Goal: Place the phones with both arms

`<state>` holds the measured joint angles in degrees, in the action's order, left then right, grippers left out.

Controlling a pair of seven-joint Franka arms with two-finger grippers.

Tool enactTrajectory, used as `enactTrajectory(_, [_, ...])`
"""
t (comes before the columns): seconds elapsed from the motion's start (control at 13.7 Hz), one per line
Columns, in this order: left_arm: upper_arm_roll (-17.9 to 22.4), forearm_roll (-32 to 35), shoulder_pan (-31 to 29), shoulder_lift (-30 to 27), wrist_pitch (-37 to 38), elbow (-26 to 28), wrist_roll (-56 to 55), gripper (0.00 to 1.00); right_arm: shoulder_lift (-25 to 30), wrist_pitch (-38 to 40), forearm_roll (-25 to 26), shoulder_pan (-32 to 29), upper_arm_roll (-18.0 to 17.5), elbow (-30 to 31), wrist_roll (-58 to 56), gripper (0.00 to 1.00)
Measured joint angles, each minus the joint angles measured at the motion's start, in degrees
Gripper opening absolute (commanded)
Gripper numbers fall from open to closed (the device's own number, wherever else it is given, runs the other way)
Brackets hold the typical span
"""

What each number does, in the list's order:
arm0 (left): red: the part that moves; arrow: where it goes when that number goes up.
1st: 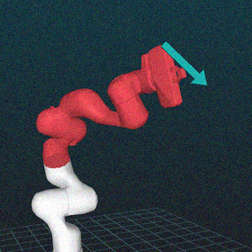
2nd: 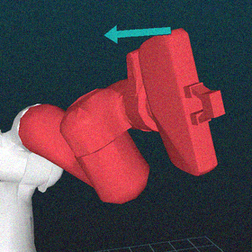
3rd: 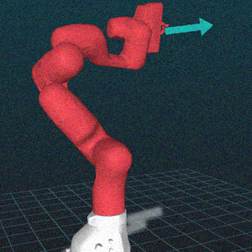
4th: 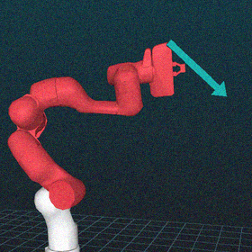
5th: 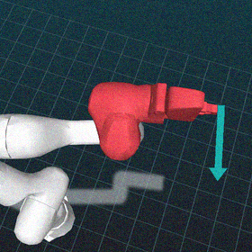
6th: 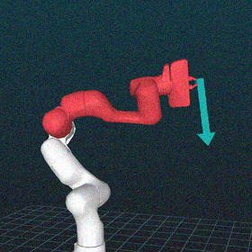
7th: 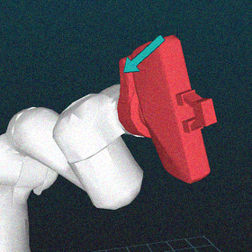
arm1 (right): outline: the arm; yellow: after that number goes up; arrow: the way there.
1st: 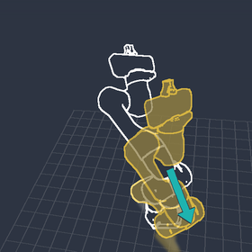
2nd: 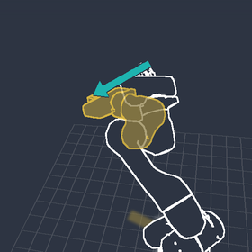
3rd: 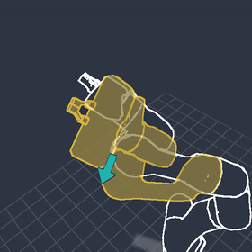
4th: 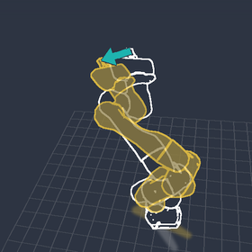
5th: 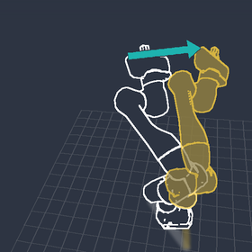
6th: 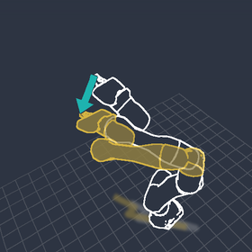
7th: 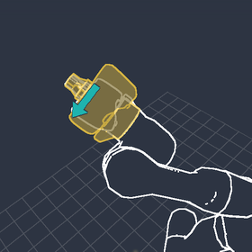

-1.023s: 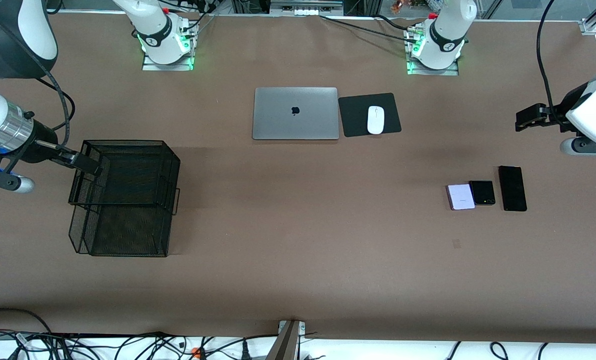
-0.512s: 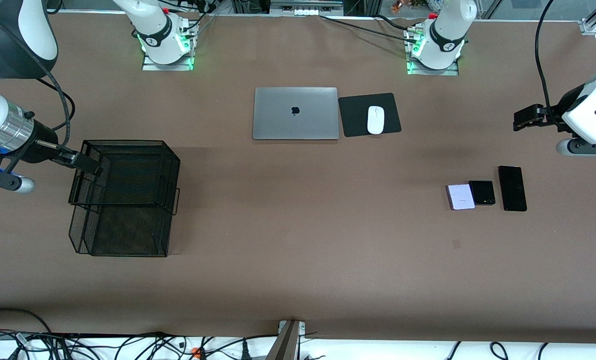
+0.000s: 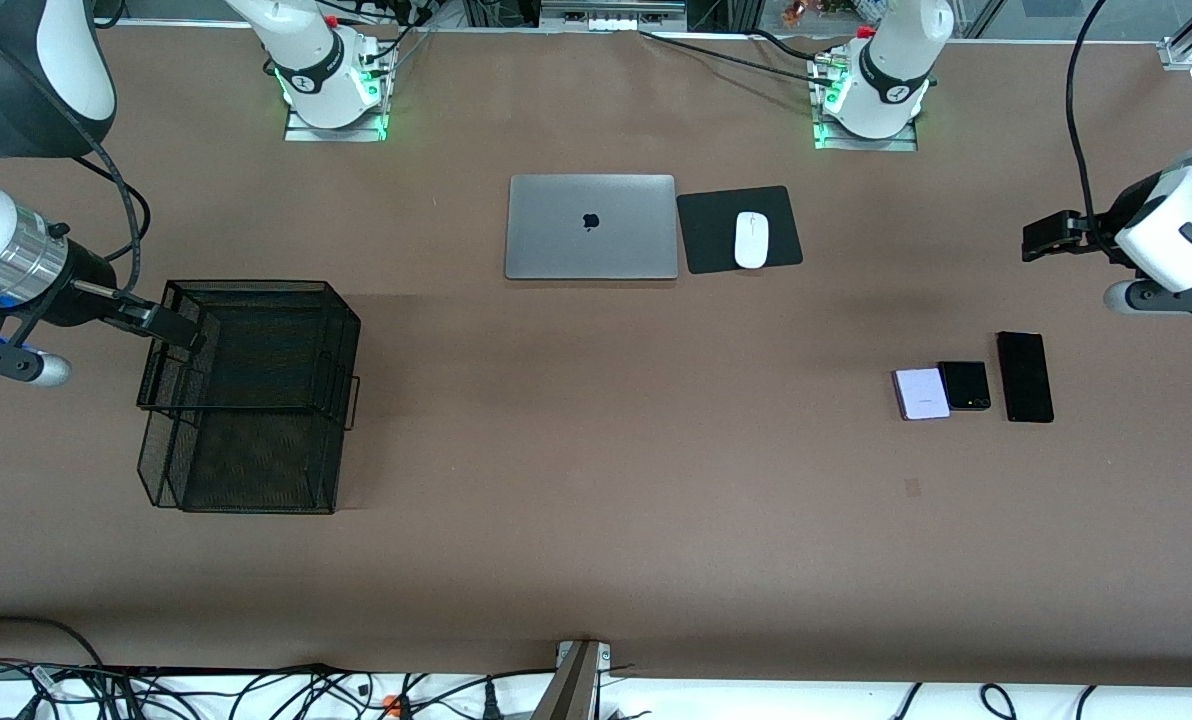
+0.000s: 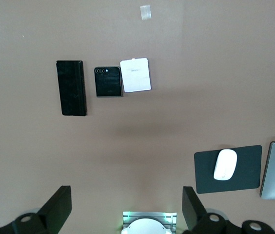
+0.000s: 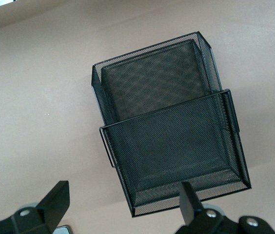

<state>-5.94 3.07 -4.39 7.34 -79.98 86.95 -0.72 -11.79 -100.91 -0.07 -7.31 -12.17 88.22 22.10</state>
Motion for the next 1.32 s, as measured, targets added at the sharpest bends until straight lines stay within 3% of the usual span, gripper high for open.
enactTrajectory(0.88, [0.5,1.4,-0.6,2.7,-5.4,3.7,0.7,1.0,0.0,0.0,0.0,0.0,0.0,0.0,0.0,1.0])
enactTrajectory(1.32, [0.5,1.5,-1.3,8.5,-28.2,17.7,2.5,1.0,0.0,0.0,0.0,0.0,0.0,0.1,0.0,1.0])
